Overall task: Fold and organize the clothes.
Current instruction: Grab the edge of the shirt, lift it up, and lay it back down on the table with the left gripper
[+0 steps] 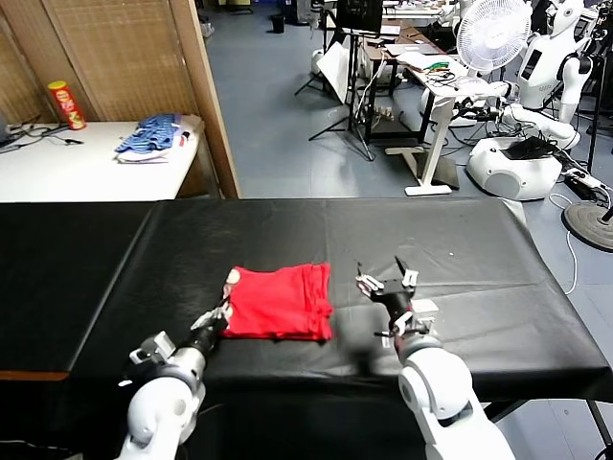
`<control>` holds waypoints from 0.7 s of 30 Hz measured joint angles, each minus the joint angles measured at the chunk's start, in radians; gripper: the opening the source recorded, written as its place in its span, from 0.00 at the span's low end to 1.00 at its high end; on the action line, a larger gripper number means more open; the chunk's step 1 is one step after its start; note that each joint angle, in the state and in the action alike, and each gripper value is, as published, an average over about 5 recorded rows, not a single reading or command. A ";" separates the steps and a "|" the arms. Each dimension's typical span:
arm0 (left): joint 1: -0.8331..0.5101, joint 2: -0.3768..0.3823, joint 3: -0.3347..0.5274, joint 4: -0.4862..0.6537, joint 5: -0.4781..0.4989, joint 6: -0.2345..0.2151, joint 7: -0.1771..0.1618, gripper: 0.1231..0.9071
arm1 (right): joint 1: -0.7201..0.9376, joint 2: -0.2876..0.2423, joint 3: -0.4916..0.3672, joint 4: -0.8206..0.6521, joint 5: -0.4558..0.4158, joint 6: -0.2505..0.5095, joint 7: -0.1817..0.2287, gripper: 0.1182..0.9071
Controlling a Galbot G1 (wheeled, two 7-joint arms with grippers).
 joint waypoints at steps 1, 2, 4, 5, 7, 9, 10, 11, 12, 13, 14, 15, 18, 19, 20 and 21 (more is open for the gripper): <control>0.003 0.006 0.001 -0.005 0.051 -0.002 0.001 0.03 | -0.005 0.001 0.004 0.001 -0.019 -0.009 0.003 0.86; 0.007 0.013 0.000 -0.009 0.104 -0.004 0.002 0.03 | -0.011 0.003 0.008 0.001 -0.037 -0.017 0.005 0.86; 0.015 0.032 -0.005 -0.019 0.211 -0.007 0.004 0.03 | -0.021 0.004 0.015 0.004 -0.063 -0.026 0.006 0.86; 0.018 0.043 -0.009 -0.024 0.262 -0.008 0.005 0.03 | -0.025 0.004 0.017 0.005 -0.070 -0.029 0.006 0.86; 0.027 0.072 -0.020 -0.034 0.365 -0.012 0.007 0.03 | -0.030 0.005 0.022 0.008 -0.079 -0.033 0.005 0.86; 0.036 0.107 -0.033 -0.045 0.456 -0.017 0.010 0.03 | -0.032 0.006 0.026 0.009 -0.085 -0.036 0.005 0.86; 0.040 0.126 -0.041 -0.050 0.498 -0.019 0.011 0.03 | -0.033 0.006 0.027 0.009 -0.087 -0.037 0.005 0.86; 0.044 0.146 -0.049 -0.054 0.534 -0.021 0.011 0.03 | -0.033 0.006 0.029 0.009 -0.088 -0.037 0.005 0.86; 0.047 0.167 -0.058 -0.060 0.567 -0.021 0.012 0.03 | -0.034 0.007 0.029 0.009 -0.089 -0.038 0.005 0.86; 0.049 0.189 -0.067 -0.065 0.596 -0.021 0.012 0.03 | -0.034 0.008 0.030 0.009 -0.090 -0.038 0.006 0.86; 0.052 0.211 -0.077 -0.071 0.621 -0.021 0.011 0.03 | -0.034 0.008 0.030 0.008 -0.091 -0.038 0.006 0.86; 0.054 0.233 -0.088 -0.076 0.644 -0.020 0.011 0.03 | -0.035 0.010 0.029 0.008 -0.091 -0.038 0.006 0.86; 0.064 0.298 -0.125 -0.096 0.709 -0.019 0.010 0.03 | -0.035 0.013 0.025 0.007 -0.094 -0.039 0.006 0.86; 0.068 0.318 -0.138 -0.104 0.732 -0.018 0.009 0.03 | -0.034 0.015 0.023 0.007 -0.095 -0.039 0.007 0.86; 0.074 0.336 -0.150 -0.113 0.754 -0.017 0.009 0.03 | -0.034 0.016 0.021 0.006 -0.096 -0.040 0.007 0.86; 0.080 0.352 -0.162 -0.124 0.775 -0.016 0.009 0.03 | -0.034 0.018 0.019 0.006 -0.097 -0.040 0.007 0.86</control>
